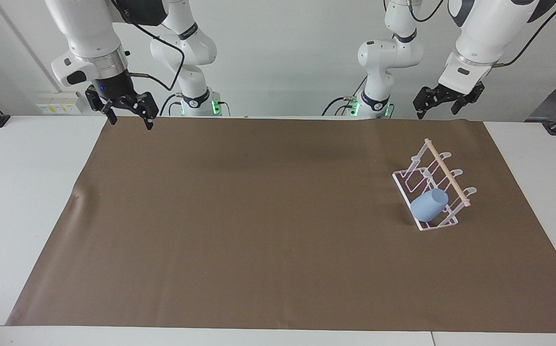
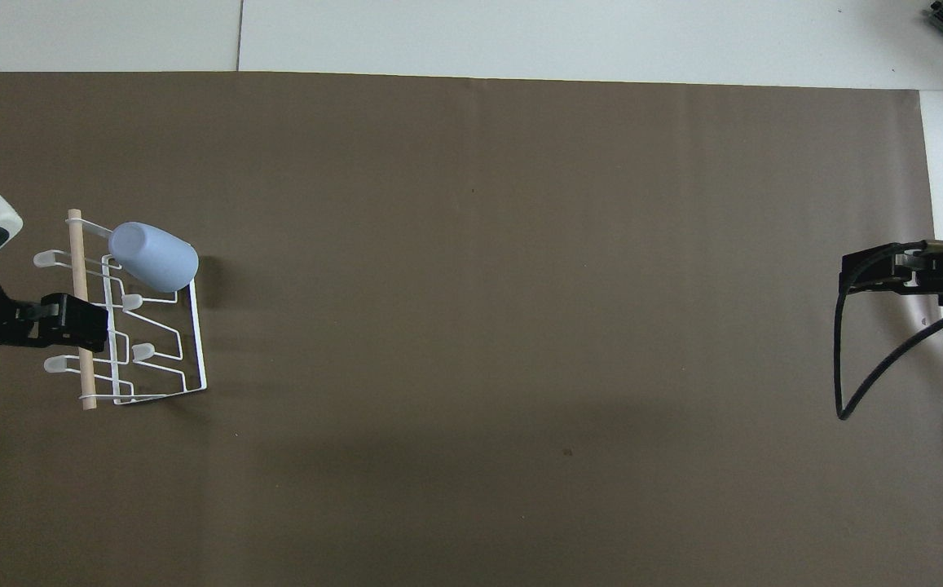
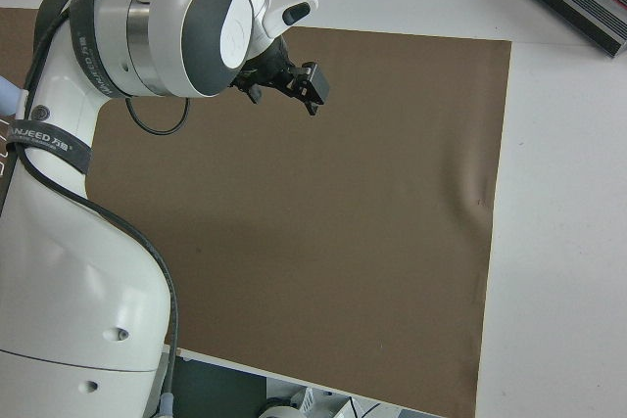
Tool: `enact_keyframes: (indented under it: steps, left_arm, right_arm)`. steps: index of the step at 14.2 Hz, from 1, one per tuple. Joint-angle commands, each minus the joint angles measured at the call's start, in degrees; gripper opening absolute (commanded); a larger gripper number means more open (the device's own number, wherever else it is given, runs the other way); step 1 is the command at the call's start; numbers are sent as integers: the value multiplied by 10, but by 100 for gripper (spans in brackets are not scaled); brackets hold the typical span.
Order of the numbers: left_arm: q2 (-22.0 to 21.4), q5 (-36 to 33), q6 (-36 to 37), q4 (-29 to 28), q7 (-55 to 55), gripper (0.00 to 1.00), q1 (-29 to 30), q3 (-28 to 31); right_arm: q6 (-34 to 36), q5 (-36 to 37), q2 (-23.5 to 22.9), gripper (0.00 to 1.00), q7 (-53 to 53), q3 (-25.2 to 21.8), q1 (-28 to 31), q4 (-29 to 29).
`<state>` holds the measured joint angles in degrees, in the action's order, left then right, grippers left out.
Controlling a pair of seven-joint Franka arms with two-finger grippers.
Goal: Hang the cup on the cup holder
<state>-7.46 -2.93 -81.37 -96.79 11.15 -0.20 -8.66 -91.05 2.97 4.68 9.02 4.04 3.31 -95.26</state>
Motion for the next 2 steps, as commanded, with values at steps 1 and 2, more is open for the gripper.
enact_keyframes:
  steps: [1, 2]
  left_arm:
    - [-7, 9, 11, 1, -10, 100, 6, -1]
    - [-7, 9, 11, 1, -10, 100, 6, -1]
  right_arm:
    - [-4, -5, 9, 100, -15, 2, 7, -10]
    - [-4, -5, 9, 100, -15, 1, 7, -10]
